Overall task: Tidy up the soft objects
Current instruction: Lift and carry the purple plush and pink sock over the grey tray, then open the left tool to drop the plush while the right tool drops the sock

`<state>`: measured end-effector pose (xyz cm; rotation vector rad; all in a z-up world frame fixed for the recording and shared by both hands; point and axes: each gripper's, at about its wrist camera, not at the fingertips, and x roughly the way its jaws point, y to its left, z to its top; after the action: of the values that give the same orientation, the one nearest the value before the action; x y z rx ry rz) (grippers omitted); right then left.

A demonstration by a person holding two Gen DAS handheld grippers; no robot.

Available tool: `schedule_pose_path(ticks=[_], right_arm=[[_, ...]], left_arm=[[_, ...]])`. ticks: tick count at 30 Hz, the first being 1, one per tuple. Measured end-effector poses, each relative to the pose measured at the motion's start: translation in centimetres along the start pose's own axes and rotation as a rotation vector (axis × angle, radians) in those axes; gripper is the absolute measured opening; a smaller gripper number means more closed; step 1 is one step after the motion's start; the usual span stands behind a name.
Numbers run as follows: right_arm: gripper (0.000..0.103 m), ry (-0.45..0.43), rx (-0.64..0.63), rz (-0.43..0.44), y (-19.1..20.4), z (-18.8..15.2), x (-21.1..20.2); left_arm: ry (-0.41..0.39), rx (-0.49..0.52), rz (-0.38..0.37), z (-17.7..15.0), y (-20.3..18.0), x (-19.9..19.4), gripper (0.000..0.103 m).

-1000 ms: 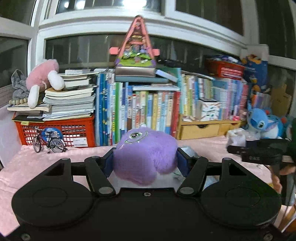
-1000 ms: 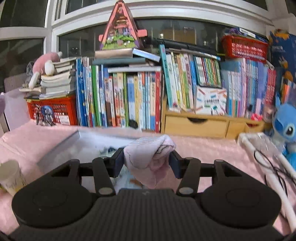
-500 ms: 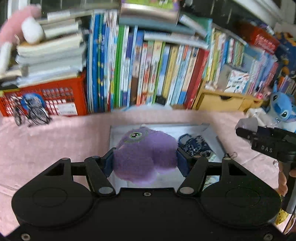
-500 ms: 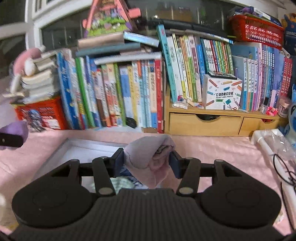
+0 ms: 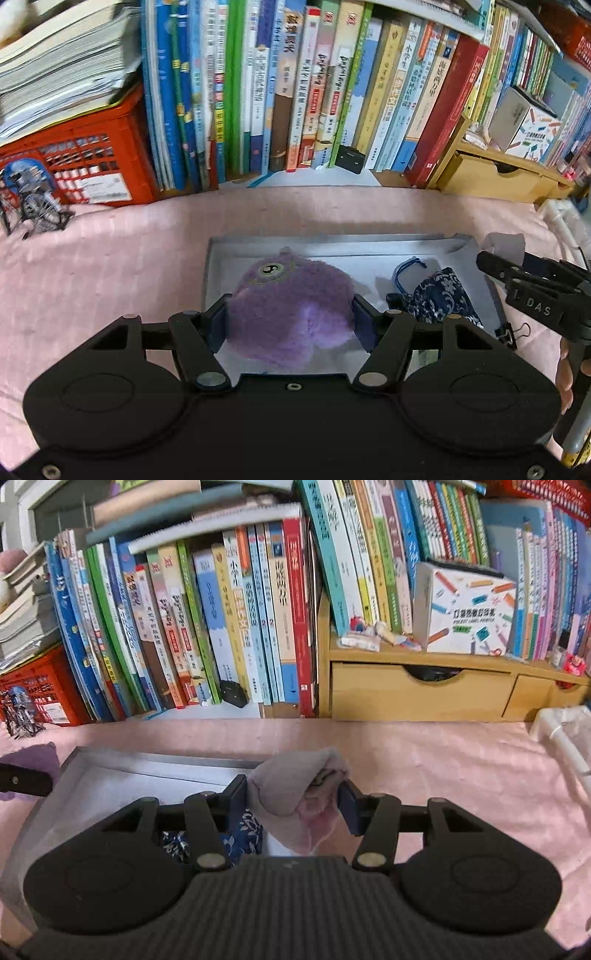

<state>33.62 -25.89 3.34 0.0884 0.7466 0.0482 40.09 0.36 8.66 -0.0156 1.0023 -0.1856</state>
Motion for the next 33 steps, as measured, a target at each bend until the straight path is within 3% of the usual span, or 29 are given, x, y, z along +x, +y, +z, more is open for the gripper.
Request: schedule_pose_path(ticks=[22,26,33], right_arm=[[0.059,0.037,-0.031,0.013,1.0,0.3,3.5],[0.077,0.026,-0.020,0.040,0.6,0.1,3.2],[0.087,-0.011,0.012,0.063,0.2,0.4,1.5]], left_arm=[[0.102,0.026,0.008,1.0,-4.0,7.1,0.067],[0.084,0.039,0.018,1.0,-4.1,6.8,0.080],[0.056,0.009,0.014,0.9,-3.5,4.6,0.084]])
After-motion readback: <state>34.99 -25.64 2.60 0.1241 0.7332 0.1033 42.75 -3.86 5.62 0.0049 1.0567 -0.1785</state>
